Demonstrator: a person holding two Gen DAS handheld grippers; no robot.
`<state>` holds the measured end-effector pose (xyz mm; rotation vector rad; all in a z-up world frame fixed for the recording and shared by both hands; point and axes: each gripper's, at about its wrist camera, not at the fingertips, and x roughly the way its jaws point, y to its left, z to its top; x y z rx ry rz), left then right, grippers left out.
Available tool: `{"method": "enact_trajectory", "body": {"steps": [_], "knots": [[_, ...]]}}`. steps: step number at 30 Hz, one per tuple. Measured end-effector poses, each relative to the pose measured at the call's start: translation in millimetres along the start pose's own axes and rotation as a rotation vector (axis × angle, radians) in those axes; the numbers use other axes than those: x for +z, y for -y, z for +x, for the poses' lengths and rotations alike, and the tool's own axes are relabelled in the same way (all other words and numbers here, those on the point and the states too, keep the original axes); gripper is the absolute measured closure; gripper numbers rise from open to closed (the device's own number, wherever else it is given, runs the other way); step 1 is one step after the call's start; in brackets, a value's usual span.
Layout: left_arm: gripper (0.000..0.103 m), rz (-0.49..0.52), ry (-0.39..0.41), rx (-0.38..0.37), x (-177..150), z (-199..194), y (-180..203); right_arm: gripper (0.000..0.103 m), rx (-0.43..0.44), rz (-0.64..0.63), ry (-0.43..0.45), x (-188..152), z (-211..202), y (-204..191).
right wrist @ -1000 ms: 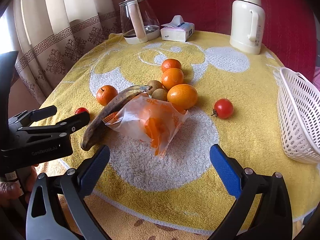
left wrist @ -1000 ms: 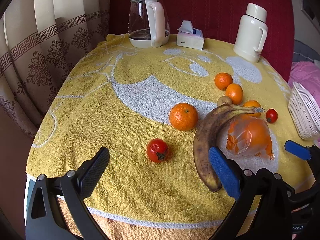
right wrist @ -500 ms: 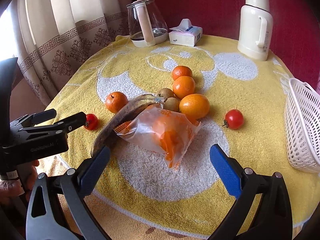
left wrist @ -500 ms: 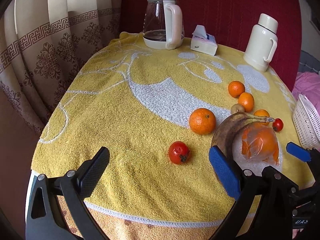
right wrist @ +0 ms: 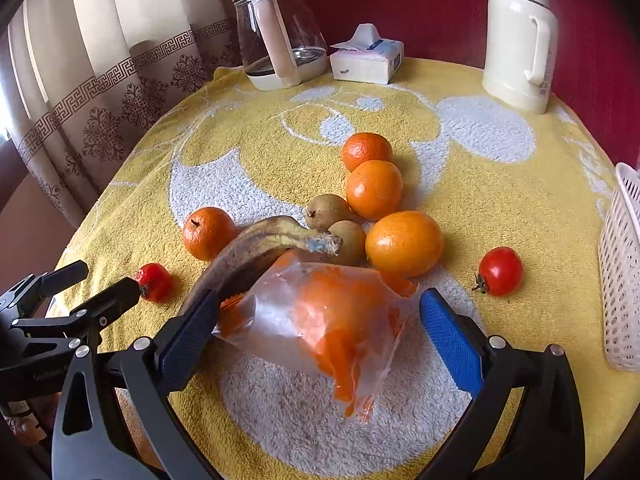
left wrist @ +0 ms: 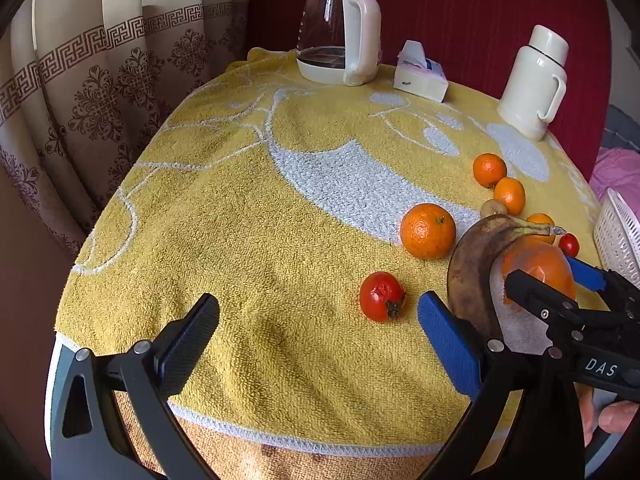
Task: Organize fruits
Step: 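Grasp the plastic bag of orange fruit with the right tool while the left tool grasps the red tomato, then carry the bag and tomato into the white basket and open both tools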
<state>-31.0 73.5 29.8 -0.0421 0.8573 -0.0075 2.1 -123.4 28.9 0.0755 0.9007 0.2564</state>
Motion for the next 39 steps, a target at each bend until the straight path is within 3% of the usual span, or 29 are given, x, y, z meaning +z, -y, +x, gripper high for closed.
{"method": "enact_trajectory", "body": {"steps": [8,11,13,18,22,30,34,36,39], "knots": [[0.005,0.016,-0.027,-0.040,-1,12,9,0.016,0.002,-0.042,0.005,-11,-9,0],[0.006,0.035,-0.024,-0.053,0,15,15,0.027,-0.002,-0.049,0.017,-15,-18,1],[0.022,0.038,-0.032,-0.060,1,19,17,0.028,-0.002,-0.047,0.015,-17,-22,3],[0.042,0.019,-0.022,-0.064,5,22,14,0.028,0.020,-0.026,0.010,-20,-22,7],[0.057,0.010,-0.026,-0.117,5,22,13,0.014,0.027,-0.008,-0.026,-19,-12,6],[0.062,0.020,-0.025,-0.139,3,22,14,0.012,0.019,-0.012,-0.052,-16,1,0],[0.076,0.026,-0.031,-0.205,1,18,17,0.027,0.013,-0.024,-0.034,-19,-6,-1],[0.076,0.030,-0.032,-0.244,-1,15,19,0.032,0.018,-0.020,-0.027,-20,-10,1],[0.076,0.048,-0.012,-0.238,-4,9,25,0.036,0.034,-0.003,-0.014,-24,-20,7]]}}
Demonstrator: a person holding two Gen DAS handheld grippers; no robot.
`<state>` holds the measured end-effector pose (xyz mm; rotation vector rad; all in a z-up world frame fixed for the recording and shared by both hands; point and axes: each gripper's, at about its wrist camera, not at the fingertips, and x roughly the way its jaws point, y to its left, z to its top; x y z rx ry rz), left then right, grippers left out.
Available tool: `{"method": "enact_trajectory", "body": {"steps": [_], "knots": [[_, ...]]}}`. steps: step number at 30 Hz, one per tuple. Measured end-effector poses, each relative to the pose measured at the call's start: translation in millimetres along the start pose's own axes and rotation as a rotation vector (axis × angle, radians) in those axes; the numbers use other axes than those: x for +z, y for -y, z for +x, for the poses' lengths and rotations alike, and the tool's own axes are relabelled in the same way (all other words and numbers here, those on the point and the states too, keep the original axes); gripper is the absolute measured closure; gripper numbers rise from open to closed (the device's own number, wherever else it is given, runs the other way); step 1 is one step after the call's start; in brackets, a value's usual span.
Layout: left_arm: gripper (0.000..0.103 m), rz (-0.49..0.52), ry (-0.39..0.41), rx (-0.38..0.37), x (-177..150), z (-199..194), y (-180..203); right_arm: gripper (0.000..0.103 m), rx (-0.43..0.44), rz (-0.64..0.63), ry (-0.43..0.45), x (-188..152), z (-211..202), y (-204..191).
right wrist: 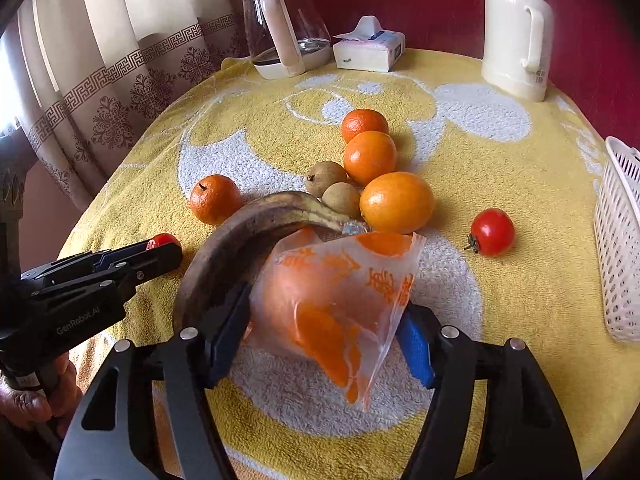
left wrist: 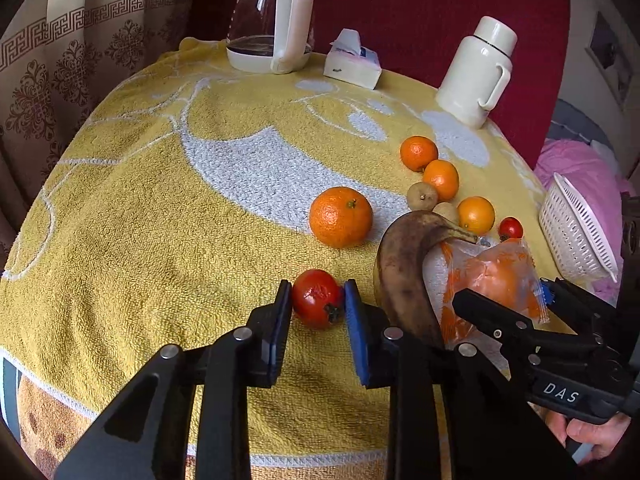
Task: Organize fruits
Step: 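Carry the bag and tomato into the white basket and open both tools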
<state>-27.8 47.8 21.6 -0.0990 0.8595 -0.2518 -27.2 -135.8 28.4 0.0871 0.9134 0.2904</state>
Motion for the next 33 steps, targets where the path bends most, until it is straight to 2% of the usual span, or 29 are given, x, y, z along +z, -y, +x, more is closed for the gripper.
{"method": "enact_trajectory", "body": {"steps": [9,14,17,19,26,33], "knots": [[0.076,0.011,0.043,0.018,4,-16,11,0.041,0.015,0.027,0.036,-11,-27,12],[0.076,0.014,0.047,0.027,4,-19,16,0.041,0.008,0.031,0.013,-20,-27,18],[0.076,0.014,0.054,0.025,5,-22,19,0.042,0.043,0.065,0.019,-21,-29,23],[0.076,0.024,0.061,0.025,6,-25,22,0.042,0.061,0.081,0.050,-19,-38,25],[0.076,0.053,0.088,0.008,15,-34,38,0.043,0.020,0.125,0.196,-1,-83,46],[0.076,0.098,0.084,-0.025,22,-32,63,0.043,-0.147,0.207,0.338,6,-129,99]]}}
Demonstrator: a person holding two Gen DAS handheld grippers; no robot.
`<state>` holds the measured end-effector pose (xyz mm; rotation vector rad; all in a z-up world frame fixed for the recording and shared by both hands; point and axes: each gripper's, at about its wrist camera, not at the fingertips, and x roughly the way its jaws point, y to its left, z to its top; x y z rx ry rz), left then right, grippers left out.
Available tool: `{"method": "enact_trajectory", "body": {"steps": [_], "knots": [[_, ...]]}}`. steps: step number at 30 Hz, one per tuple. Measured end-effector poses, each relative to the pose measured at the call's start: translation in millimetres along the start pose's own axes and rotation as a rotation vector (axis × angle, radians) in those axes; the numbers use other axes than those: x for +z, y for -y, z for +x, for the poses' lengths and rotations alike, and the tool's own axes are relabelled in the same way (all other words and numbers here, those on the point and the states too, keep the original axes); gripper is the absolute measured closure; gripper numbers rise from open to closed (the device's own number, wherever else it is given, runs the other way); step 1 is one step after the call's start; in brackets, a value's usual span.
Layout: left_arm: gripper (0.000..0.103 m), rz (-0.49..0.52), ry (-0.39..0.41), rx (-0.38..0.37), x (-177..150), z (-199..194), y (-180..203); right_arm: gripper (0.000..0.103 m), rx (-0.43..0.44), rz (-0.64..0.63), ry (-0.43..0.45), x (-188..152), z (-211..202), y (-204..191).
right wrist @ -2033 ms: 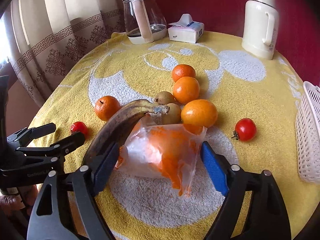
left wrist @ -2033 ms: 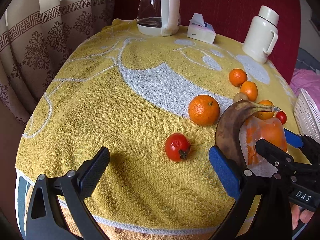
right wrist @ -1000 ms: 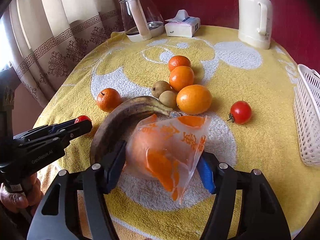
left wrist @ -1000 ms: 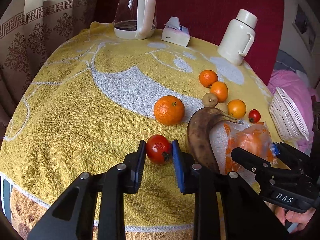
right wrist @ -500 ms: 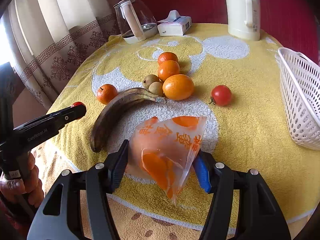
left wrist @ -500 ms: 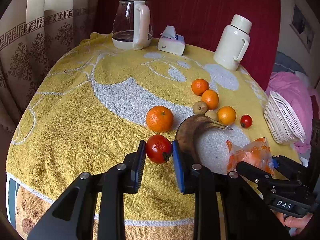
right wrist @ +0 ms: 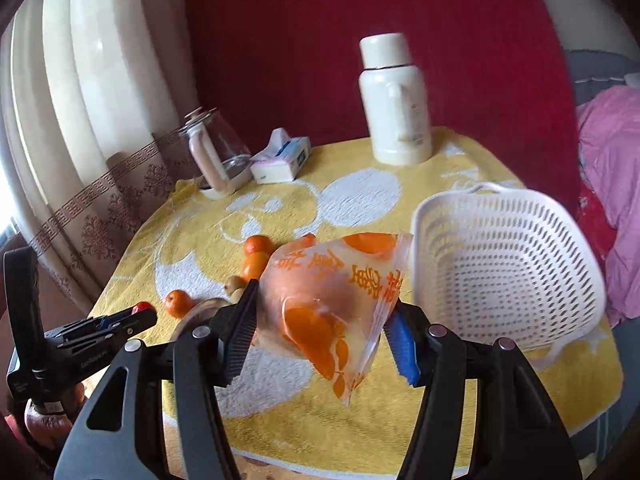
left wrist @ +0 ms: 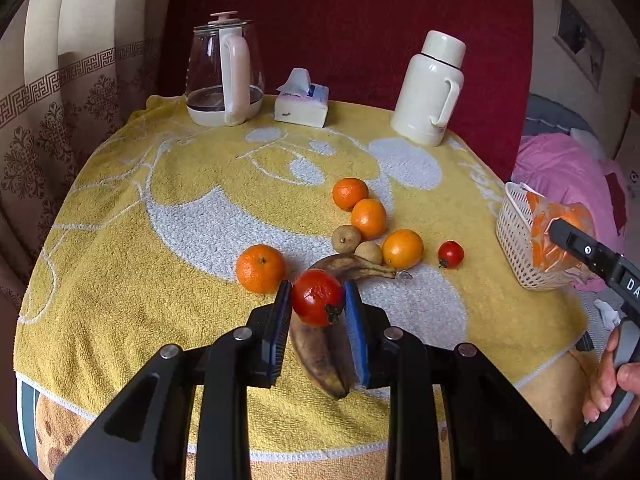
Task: Organize fruits
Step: 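Carry the bag and tomato into the white basket and open both tools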
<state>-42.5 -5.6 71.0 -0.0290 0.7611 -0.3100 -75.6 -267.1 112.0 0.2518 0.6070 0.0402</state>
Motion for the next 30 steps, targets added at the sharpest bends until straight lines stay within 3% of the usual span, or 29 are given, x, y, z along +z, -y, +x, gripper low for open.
{"method": "enact_trajectory", "body": {"steps": [7,11,20,30], "knots": [[0.076,0.047,0.003,-0.040,10,3,28,0.043,-0.163,0.082,0.037,14,-8,67],[0.076,0.085,-0.002,-0.065,16,6,48,0.043,-0.194,0.102,0.046,17,-7,91],[0.076,0.163,-0.014,-0.142,28,13,100,0.043,-0.198,0.134,0.071,12,-21,120],[0.076,0.266,-0.056,-0.312,41,32,183,0.041,-0.186,0.169,0.085,2,-36,137]]}}
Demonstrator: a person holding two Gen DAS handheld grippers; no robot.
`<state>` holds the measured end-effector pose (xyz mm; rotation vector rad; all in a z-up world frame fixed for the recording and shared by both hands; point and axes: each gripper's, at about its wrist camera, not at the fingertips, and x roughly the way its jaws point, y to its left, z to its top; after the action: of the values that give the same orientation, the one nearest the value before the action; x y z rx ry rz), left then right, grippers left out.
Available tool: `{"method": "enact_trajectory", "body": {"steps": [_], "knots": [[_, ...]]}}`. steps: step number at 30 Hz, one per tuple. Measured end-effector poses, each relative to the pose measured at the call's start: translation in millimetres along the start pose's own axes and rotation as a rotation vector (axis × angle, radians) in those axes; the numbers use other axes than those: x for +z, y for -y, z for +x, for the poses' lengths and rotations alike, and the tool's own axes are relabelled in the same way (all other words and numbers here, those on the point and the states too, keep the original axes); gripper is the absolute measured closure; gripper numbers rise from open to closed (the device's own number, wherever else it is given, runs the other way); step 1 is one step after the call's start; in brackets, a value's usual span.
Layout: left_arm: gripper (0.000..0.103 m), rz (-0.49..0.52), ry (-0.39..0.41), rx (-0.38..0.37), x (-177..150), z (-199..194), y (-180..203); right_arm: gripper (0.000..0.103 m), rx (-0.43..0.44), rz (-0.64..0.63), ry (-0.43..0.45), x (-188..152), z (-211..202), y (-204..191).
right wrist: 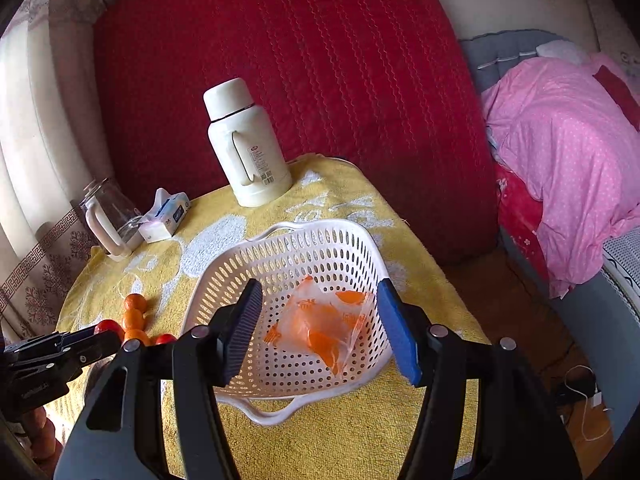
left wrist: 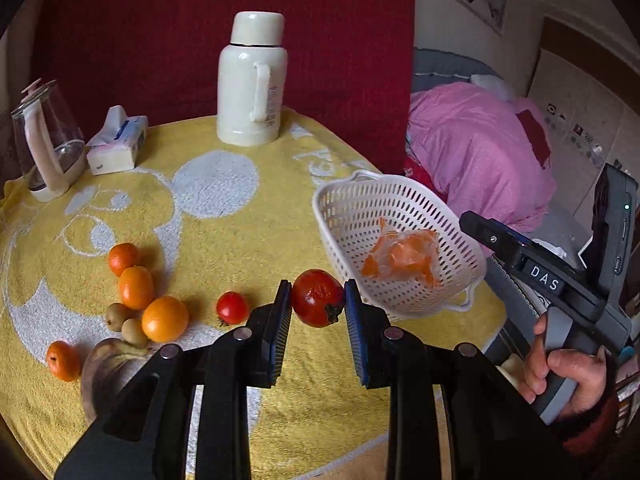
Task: Organize fruits
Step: 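Carry the bag and tomato into the white basket and open both tools, then grasp the mandarin orange with the left tool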
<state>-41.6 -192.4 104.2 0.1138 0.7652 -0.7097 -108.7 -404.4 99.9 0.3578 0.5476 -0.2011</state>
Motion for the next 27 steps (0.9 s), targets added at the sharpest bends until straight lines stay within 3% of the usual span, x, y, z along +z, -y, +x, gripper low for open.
{"method": "enact_trajectory", "body": {"steps": [3,6,9,11,12,13,16,19,22,27], "knots": [[0.076,0.029,-0.010,-0.042,8,14,19,0.040,0.001,0.013,-0.004,-2,-2,6],[0.076,0.043,-0.027,-0.075,13,28,32,0.031,-0.010,0.021,-0.002,-2,-3,11],[0.074,0.049,-0.049,-0.094,15,40,39,0.031,-0.014,0.027,-0.002,-2,-5,14],[0.055,0.043,-0.058,-0.099,14,45,40,0.031,-0.018,0.031,0.000,-3,-6,16],[0.036,0.040,-0.047,-0.093,14,45,39,0.031,-0.018,0.035,-0.001,-3,-6,17],[0.030,0.040,-0.031,-0.086,14,43,38,0.031,-0.017,0.038,-0.001,-3,-6,18],[0.027,0.041,-0.012,-0.062,13,39,31,0.031,-0.013,0.042,-0.005,-4,-6,15],[0.010,0.028,0.042,-0.023,8,29,21,0.030,0.000,0.036,-0.007,-6,-6,8],[0.007,0.035,0.101,0.051,5,19,10,0.025,0.014,0.020,-0.005,-7,-5,-3],[0.005,0.004,0.052,0.119,1,14,-10,0.025,0.044,-0.011,-0.017,-10,-2,-28]]}}
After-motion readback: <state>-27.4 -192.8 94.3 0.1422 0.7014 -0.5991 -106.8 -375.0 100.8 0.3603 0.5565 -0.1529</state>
